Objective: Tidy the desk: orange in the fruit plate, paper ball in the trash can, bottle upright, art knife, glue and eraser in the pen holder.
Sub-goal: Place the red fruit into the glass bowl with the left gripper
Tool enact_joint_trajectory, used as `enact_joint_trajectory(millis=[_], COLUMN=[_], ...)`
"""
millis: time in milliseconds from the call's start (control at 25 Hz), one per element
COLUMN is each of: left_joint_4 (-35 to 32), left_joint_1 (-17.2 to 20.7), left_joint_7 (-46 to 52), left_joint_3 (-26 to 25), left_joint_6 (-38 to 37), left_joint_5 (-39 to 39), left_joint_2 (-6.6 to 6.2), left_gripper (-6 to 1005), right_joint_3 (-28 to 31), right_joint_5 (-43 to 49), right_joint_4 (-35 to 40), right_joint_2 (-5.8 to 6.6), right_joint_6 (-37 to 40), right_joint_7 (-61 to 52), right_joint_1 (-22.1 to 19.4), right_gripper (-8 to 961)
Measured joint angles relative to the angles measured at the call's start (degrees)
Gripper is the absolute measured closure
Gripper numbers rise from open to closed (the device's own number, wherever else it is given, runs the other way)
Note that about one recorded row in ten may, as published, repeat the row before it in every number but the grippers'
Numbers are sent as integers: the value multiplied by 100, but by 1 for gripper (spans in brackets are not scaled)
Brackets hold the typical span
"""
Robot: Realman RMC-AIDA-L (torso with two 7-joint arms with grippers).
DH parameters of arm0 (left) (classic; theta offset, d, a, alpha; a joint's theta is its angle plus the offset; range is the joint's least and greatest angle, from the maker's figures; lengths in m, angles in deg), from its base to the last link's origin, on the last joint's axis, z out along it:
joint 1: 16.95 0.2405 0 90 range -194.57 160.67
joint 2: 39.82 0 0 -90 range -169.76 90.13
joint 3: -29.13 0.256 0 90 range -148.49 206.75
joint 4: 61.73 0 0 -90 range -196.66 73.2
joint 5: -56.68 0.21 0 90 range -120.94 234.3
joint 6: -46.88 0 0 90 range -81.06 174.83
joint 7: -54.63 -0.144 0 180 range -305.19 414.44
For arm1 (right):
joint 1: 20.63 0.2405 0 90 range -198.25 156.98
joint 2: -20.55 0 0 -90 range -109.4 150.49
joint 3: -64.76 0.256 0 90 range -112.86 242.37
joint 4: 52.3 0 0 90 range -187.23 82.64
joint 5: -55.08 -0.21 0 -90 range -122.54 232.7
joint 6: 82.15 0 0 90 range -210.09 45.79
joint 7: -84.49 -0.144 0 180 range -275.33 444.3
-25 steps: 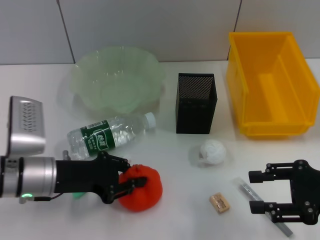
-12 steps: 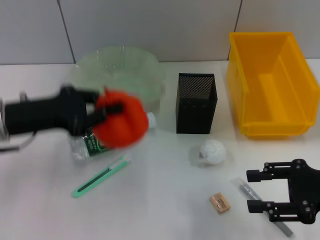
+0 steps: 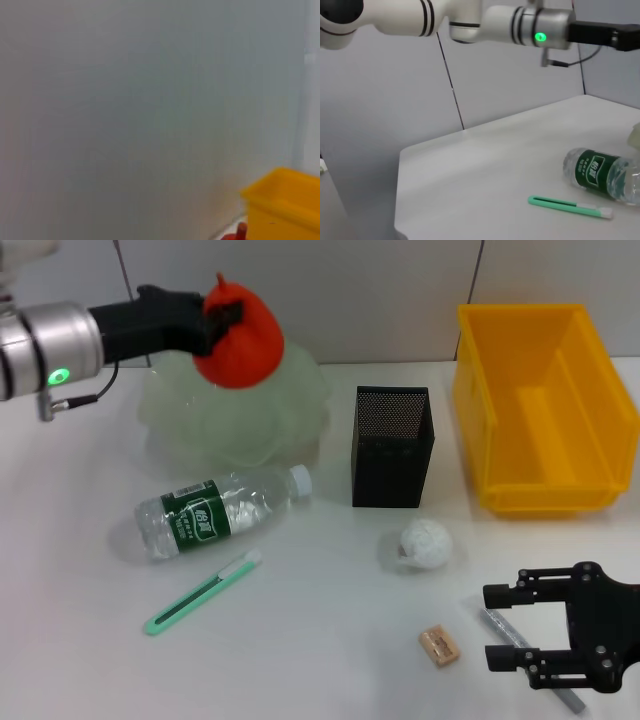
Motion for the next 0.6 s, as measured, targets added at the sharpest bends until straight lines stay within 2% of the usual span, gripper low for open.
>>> enact_joint_trajectory(millis=[80, 200, 360, 480, 560, 600], left_joint_4=[150, 388, 488, 530, 530, 544], left_joint_1=[-55, -142, -186, -201, -201, -163], left_joint_7=[84, 104, 76, 102, 102, 138], left_joint_3=[325, 523, 673, 1093, 1093, 1450], left_joint_6=[616, 1310, 1453, 1831, 1831, 2054], left_joint_5=[-150, -275, -282, -412, -412, -595], left_joint_2=[2, 6, 8, 35, 35, 40], left_gripper=[914, 937, 906, 883, 868, 861], right_joint_3=[0, 0, -2, -8, -1, 6], right_joint_5=[4, 12, 7, 19, 21, 22], right_joint_4=[-5, -14, -17, -12, -7, -8], right_joint_2=[-3, -9, -11, -47, -59, -61], right_joint_6=[3, 15, 17, -10, -10, -12], right_joint_7=[0, 0, 0, 1, 7, 10], right_joint_1=[1, 1, 1, 16, 18, 20], right_gripper=[316, 316, 316, 317, 317, 317])
